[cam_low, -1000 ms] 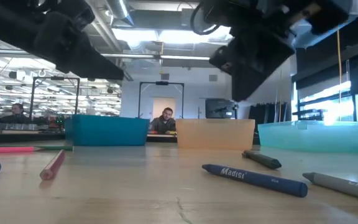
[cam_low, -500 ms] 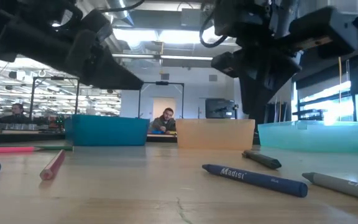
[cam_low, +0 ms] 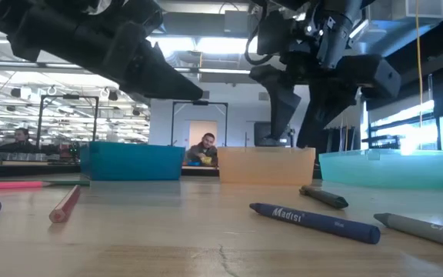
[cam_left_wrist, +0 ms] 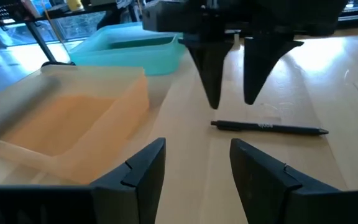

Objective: Sort crayons/erasers/pens/pencils in bins
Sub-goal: Put the black pen into the blue bin

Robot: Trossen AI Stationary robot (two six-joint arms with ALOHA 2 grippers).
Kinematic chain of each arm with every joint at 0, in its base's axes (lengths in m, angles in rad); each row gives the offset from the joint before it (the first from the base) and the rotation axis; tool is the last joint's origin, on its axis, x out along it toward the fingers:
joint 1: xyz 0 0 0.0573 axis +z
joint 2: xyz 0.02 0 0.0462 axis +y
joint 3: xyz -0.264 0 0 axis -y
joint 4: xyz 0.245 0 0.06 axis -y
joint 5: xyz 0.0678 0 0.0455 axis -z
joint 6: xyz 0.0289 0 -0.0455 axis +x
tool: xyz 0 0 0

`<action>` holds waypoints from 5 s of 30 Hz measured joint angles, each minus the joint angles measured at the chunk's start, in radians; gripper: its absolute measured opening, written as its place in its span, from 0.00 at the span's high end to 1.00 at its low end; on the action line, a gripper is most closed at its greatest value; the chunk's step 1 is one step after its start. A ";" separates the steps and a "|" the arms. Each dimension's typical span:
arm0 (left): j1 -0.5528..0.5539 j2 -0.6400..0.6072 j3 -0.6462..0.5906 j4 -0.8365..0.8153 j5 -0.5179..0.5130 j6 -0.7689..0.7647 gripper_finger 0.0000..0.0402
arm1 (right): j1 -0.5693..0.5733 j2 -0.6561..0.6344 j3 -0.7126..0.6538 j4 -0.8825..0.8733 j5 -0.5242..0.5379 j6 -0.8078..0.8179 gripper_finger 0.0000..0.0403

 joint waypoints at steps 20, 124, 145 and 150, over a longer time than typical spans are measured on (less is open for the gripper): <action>-0.022 -0.050 0.000 -0.061 -0.006 -0.026 0.57 | 0.007 0.000 -0.079 0.106 -0.116 -0.282 0.51; -0.210 -0.407 0.000 -0.462 -0.563 -0.366 0.58 | -0.226 0.209 -0.127 0.868 -0.407 0.344 0.91; -0.378 -0.543 -0.001 -0.866 -0.778 -0.757 0.58 | -0.415 0.274 0.218 1.072 -0.064 0.561 0.89; -0.389 -0.544 0.000 -0.921 -0.786 -0.825 0.58 | -0.443 0.436 0.372 1.048 -0.119 0.620 0.89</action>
